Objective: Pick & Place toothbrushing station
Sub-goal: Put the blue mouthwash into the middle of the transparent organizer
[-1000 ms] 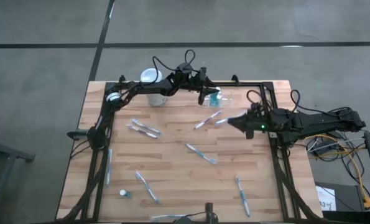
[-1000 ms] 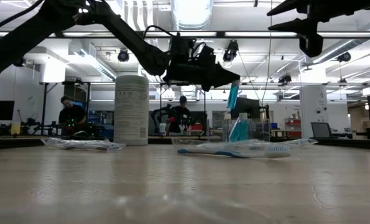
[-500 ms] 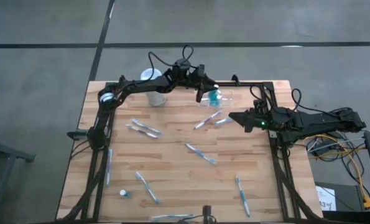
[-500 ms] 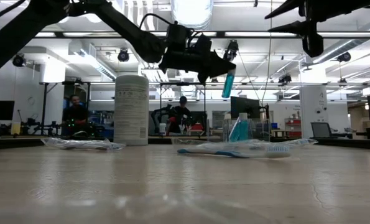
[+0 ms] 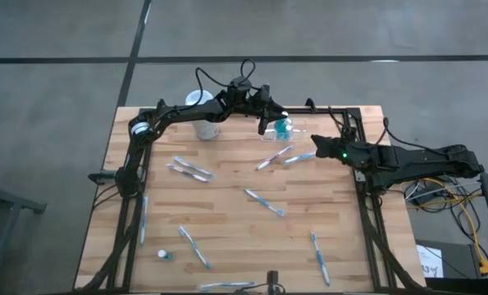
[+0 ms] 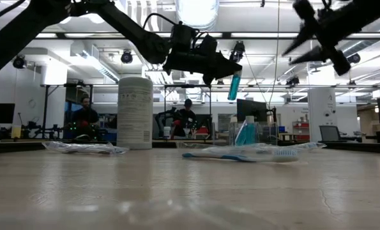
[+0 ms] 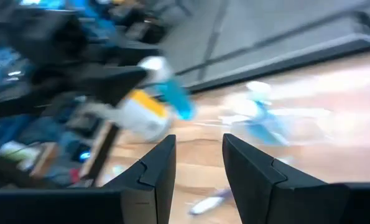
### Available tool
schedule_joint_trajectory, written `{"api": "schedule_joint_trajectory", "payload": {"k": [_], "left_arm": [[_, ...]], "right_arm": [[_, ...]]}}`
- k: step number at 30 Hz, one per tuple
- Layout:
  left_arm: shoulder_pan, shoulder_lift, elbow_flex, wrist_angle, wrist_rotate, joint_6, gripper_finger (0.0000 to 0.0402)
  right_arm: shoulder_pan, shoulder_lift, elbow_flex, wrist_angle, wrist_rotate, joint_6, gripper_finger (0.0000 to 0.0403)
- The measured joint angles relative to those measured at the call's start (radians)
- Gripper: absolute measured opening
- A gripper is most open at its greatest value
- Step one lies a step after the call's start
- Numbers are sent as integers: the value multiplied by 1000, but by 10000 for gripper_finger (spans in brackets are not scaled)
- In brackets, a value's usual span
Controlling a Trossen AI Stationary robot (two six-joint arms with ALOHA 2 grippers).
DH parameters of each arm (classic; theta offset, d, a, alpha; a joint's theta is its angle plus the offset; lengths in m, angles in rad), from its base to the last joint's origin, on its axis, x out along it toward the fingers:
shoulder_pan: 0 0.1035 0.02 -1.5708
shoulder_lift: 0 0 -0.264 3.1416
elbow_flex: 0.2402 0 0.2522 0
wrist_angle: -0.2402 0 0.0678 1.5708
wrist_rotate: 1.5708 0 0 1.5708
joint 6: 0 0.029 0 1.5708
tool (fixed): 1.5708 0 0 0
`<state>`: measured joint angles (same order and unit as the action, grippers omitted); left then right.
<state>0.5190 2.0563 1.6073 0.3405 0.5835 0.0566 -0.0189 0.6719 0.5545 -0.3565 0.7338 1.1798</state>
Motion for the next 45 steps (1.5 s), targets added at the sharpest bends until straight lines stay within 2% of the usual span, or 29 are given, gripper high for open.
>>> {"api": "schedule_joint_trajectory", "payload": {"k": [4,7,12,18,19,23,26,34,40,45], "left_arm": [[0,0,0,0,0,8,108],[-2,0,0,5,1,19,108],[-2,0,0,5,2,21,108],[-2,0,0,3,2,22,108],[-2,0,0,3,2,22,108],[-2,0,0,3,3,22,108],[-2,0,0,3,3,22,108],[-2,0,0,3,3,21,108],[-2,0,0,3,3,21,108],[-2,0,0,3,3,22,108]], "right_arm": [[-50,10,0,-130,-12,128,128],[-99,26,0,-151,-41,149,128],[-170,74,0,-57,-101,63,128],[-187,131,0,30,-177,-105,127],[-197,141,0,24,-180,-93,127],[-281,164,0,-77,-247,155,128],[-345,172,-1,-121,-284,137,128],[-494,191,-1,-51,-338,122,128],[-635,307,-1,-47,-539,66,128],[-714,419,-1,99,-591,11,128]]}}
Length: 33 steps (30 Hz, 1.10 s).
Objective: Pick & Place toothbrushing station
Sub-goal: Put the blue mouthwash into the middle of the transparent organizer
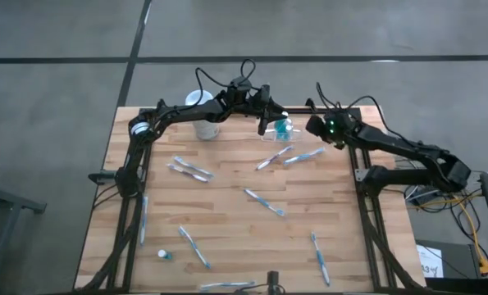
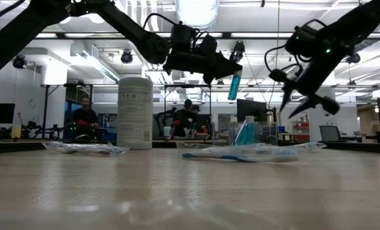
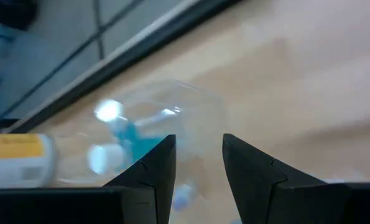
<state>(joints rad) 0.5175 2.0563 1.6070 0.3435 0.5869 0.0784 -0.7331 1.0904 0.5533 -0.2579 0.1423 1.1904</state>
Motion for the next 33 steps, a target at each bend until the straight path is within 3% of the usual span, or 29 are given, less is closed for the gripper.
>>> {"api": "schedule_joint_trajectory", "payload": {"k": [6,11,27,33], "left_arm": [[0,0,0,0,0,0,108],[0,0,0,0,0,1,108],[0,0,0,7,0,24,108],[2,0,0,8,0,24,108]], "right_arm": [[-79,119,0,247,-68,-53,128],[-120,190,0,246,-146,-59,128],[-116,278,4,270,-190,-86,128],[-104,352,84,270,-201,-127,128]]}}
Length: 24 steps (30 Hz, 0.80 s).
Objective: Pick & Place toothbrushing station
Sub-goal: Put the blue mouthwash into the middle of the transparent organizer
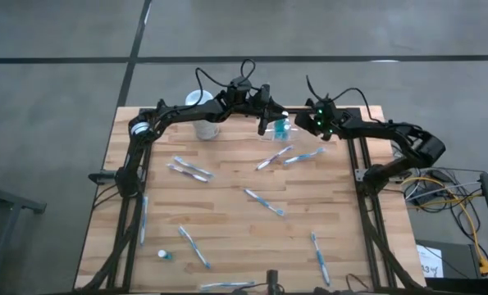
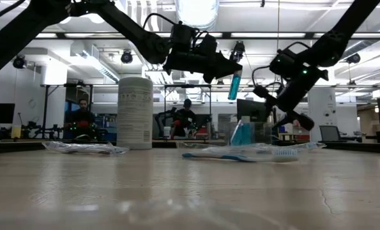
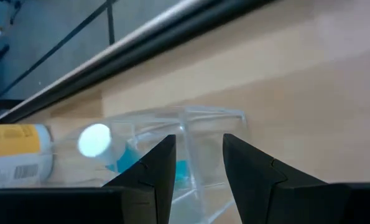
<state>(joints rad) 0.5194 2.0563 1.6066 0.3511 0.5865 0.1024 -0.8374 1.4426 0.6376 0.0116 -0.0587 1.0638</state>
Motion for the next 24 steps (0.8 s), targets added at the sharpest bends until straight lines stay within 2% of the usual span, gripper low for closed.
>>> {"api": "schedule_joint_trajectory", "payload": {"k": [7,15,24], "left_arm": [[3,0,0,0,0,-7,108],[22,0,0,-2,0,-9,108],[52,0,0,-23,2,-28,108]], "right_arm": [[29,111,148,-24,-29,-50,127],[60,236,262,-189,-49,-53,128],[98,253,315,-204,-52,-70,128]]}}
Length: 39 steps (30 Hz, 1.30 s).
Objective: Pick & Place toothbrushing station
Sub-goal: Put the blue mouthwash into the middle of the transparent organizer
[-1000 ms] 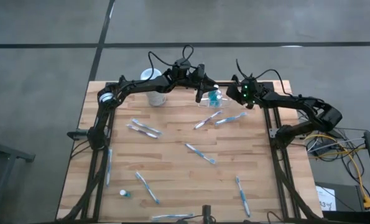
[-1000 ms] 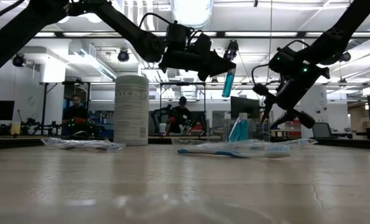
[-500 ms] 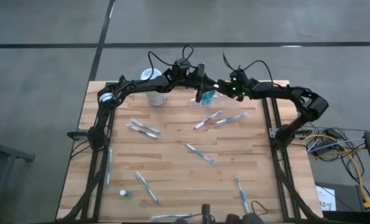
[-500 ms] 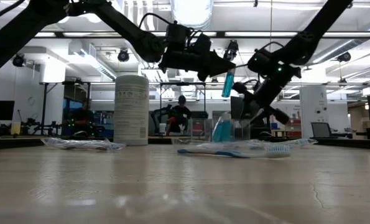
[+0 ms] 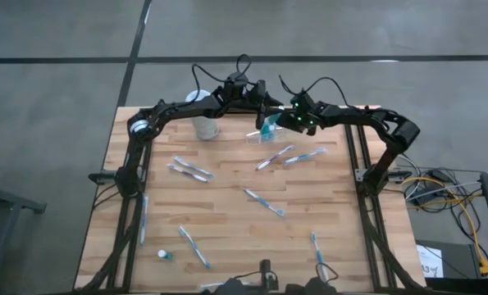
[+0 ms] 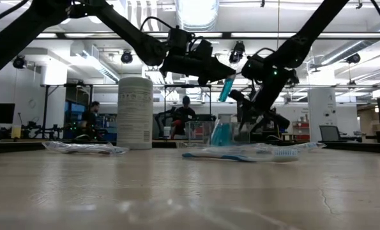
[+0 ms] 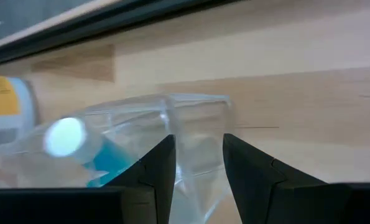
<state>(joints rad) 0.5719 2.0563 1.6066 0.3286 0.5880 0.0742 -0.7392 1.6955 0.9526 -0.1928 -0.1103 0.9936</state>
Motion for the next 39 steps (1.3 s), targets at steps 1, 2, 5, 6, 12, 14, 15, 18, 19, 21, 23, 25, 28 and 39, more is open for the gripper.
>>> {"api": "schedule_joint_trajectory", "payload": {"k": [1,2,5,6,12,14,15,18,19,21,23,25,28,39], "left_arm": [[2,0,0,1,0,0,108],[3,-1,0,3,0,0,108],[5,-4,0,2,1,-2,108],[5,-4,0,1,1,-3,108],[5,-8,0,-5,3,-4,108],[6,-10,0,-5,-3,-4,108],[6,-10,0,-4,-5,-3,108],[7,-13,0,-3,-5,-3,108],[7,-13,0,-4,-4,-4,108],[6,-13,0,-8,-4,-4,108],[6,-15,0,-16,-3,-13,108],[7,-16,0,-18,-2,-25,108],[7,-30,0,-30,5,-26,108],[12,-144,-8,-164,-4,34,103]], "right_arm": [[4,-6,8,0,0,0,128],[9,-12,16,4,0,2,128],[23,-18,27,3,-4,26,128],[27,-19,29,0,-9,32,128],[55,-23,34,-50,-49,53,128],[68,-23,30,-65,-49,53,128],[73,-23,29,-66,-48,51,128],[82,-24,29,-65,-11,46,128],[82,-25,30,-65,-4,47,128],[81,-25,35,-65,3,47,128],[80,-26,36,-65,5,50,128],[81,-28,37,-65,5,51,128],[81,-37,36,-66,5,53,128],[72,-104,36,-65,37,45,128]]}}
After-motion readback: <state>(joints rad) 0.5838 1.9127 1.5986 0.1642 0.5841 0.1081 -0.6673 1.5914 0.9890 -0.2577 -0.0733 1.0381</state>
